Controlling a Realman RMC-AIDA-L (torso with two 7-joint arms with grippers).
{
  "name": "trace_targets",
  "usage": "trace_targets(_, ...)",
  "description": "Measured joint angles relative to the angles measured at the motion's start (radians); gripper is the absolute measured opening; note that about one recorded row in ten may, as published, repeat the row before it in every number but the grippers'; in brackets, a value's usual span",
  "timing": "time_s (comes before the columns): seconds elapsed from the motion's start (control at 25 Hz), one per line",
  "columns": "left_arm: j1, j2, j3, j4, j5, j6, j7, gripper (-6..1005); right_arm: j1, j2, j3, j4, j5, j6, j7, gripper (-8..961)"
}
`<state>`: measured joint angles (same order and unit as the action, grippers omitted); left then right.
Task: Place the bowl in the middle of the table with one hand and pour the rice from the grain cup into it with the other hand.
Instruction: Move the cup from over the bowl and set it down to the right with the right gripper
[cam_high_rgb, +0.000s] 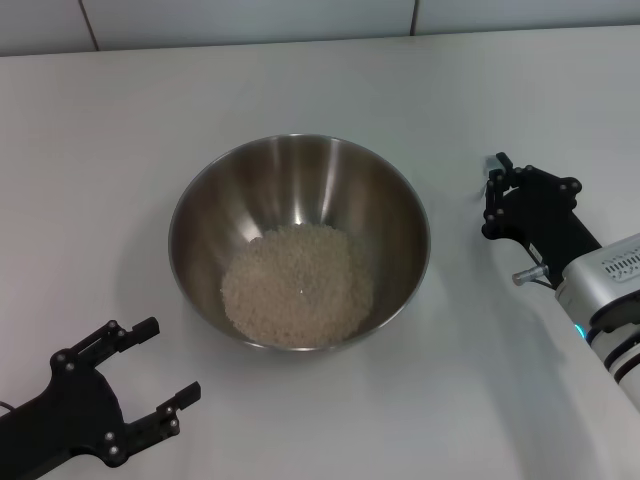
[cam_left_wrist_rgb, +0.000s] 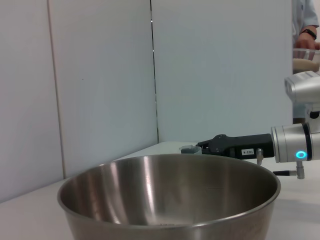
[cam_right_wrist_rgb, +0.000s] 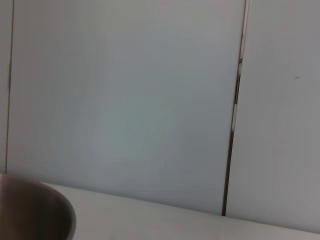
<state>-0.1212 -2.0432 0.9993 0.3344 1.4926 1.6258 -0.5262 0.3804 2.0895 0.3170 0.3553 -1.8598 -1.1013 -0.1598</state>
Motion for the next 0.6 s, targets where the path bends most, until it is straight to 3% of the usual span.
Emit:
trace_targets(0.44, 0.000, 0.002, 0.002, 0.000, 0.001, 0.000, 0.000, 787, -0.009, 0.000, -0.001, 0.005, -0.003, 0.023, 0.000, 63)
trace_targets(0.6, 0.000, 0.003, 0.002, -0.001, 0.001, 0.000, 0.000, 787, -0.017, -0.001, -0.001, 0.006, -0.003, 0.025, 0.000, 221)
